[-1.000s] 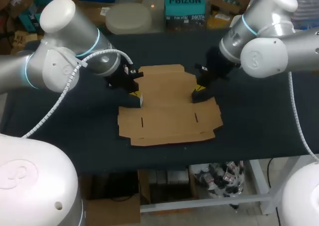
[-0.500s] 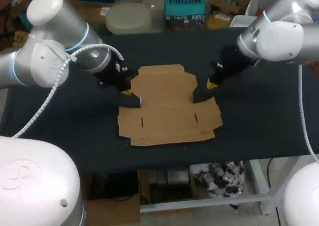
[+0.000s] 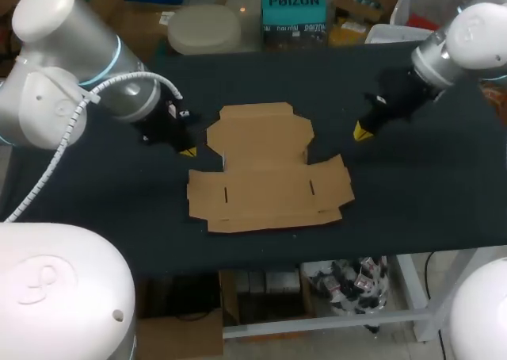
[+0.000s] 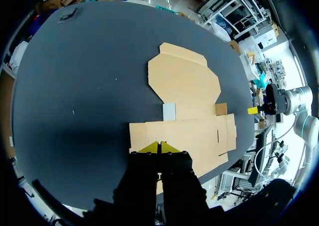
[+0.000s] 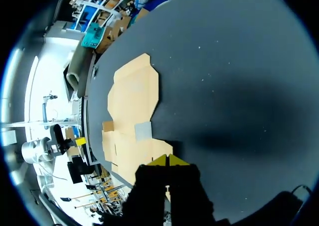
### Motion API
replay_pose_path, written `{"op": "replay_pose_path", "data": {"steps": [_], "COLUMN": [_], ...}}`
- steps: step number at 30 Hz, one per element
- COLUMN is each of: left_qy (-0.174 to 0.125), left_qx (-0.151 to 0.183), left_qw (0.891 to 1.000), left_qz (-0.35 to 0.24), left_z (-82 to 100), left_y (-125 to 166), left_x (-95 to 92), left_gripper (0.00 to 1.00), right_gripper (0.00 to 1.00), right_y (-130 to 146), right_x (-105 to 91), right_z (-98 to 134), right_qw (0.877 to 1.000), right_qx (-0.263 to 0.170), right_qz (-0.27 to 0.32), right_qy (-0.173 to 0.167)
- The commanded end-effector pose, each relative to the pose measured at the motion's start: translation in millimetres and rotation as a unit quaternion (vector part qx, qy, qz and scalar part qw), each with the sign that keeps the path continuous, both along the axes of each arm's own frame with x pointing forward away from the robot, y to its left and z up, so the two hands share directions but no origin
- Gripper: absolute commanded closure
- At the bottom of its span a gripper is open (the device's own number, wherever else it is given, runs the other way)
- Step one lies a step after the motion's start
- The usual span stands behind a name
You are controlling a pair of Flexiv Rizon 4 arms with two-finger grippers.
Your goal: Assemble the packaging by folding the flat box into shape, placing the metal phone stand inside, and closing the box properly
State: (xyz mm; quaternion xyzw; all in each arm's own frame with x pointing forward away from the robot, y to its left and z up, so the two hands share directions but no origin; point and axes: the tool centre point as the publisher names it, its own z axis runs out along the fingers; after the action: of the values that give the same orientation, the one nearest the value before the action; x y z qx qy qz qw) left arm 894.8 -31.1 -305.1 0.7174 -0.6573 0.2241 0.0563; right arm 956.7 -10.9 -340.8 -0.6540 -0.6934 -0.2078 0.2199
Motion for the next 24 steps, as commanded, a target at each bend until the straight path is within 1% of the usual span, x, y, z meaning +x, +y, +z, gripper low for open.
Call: {"op": "replay_pose_path", "data": {"steps": [1, 2, 5, 9, 12, 13, 17, 19, 24], "left_qy": [-0.012, -0.01, -0.008, -0.006, -0.002, -0.002, 0.0, 0.0, 0.008], "left_qx": [0.0, -0.002, 0.001, 0.002, -0.002, -0.002, -0.001, 0.0, -0.011], "left_qw": [1.0, 1.0, 1.0, 0.999, 0.999, 0.999, 0.999, 0.999, 0.999], "left_qz": [0.012, 0.016, 0.027, 0.043, 0.052, 0.051, 0.048, 0.049, 0.052], "left_z": [18.5, 20.6, 25.6, 25.3, 20.2, 18.4, 12.1, 6.3, -6.6], "left_y": [12, 13, 15, 18, 21, 21, 20, 20, 22], "left_x": [-27.4, -31.6, -47.2, -69.6, -83.5, -88.6, -106.2, -113.3, -126.9], "left_gripper": [1.0, 1.0, 1.0, 1.0, 1.0, 1.0, 1.0, 1.0, 1.0], "right_gripper": [1.0, 1.0, 1.0, 1.0, 1.0, 1.0, 1.0, 1.0, 1.0], "right_y": [-8, -8, -8, -9, -11, -11, -13, -13, -13], "right_x": [-17.5, -21.9, -36.5, -57.4, -72.0, -77.0, -97.8, -107.8, -125.1], "right_z": [16, 19, 24, 22, 17, 16, 9, 4, -7], "right_qw": [1.0, 1.0, 1.0, 1.0, 1.0, 1.0, 1.0, 1.0, 1.0], "right_qx": [0.001, 0.005, 0.0, -0.001, -0.003, -0.012, -0.008, -0.007, 0.001], "right_qz": [0.0, 0.006, 0.006, 0.007, 0.01, 0.004, 0.002, 0.001, 0.0], "right_qy": [-0.007, -0.009, -0.01, -0.008, -0.002, -0.001, -0.002, 0.0, 0.008]}}
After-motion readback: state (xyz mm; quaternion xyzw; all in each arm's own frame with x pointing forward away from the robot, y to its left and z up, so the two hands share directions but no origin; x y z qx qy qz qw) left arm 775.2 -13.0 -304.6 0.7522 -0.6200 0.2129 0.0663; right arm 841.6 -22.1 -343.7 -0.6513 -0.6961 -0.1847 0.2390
